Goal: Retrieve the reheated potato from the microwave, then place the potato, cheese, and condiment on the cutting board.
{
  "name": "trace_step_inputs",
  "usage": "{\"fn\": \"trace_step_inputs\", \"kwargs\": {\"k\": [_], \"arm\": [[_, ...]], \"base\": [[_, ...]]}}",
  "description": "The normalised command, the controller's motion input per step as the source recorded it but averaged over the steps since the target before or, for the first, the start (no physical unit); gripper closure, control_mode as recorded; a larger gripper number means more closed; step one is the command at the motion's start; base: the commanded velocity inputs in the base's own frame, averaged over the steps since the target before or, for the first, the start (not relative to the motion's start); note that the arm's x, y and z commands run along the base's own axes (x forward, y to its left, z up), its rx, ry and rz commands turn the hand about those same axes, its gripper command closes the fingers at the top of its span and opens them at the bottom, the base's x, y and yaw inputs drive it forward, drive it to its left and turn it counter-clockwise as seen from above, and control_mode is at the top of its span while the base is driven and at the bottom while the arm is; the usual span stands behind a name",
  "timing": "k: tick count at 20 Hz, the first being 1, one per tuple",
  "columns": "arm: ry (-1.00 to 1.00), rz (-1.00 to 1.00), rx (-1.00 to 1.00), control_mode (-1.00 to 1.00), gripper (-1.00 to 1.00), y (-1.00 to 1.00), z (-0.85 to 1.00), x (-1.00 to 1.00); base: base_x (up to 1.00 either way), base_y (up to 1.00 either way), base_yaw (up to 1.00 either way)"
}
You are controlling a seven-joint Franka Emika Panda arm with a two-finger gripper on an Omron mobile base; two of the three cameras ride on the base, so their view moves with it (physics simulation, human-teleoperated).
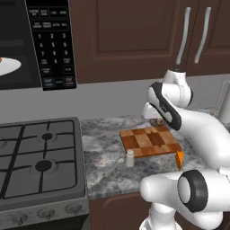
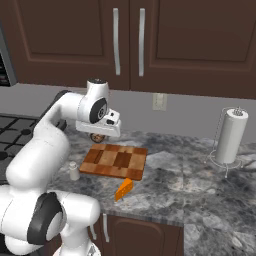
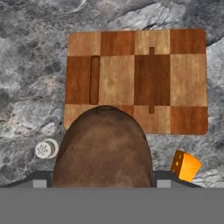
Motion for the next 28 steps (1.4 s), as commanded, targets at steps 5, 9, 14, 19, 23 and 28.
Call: {"fn": "trace_step_inputs", "kwargs": {"k": [5, 9, 14, 19, 23, 28], "arm": [[0.01, 0.0, 0.01, -1.0, 1.0, -0.12, -0.68, 0.37], [0.0, 0.0, 0.01, -1.0, 1.0, -0.05, -0.67, 0.41], [0.0, 0.0, 0.0, -1.0, 1.0, 0.0, -0.61, 0.44], [0.0, 0.0, 0.0, -1.0, 1.0, 0.0, -0.45, 0.27], [0.0, 0.0, 0.0, -1.0, 1.0, -0.01, -0.42, 0.3], [0.0, 0.0, 0.0, -1.0, 1.0, -0.02, -0.36, 0.26]], "base": [[0.0, 0.0, 0.0], [0.0, 0.0, 0.0], [0.0, 0.0, 0.0], [0.0, 0.0, 0.0], [0.0, 0.0, 0.0], [0.0, 0.0, 0.0]]}}
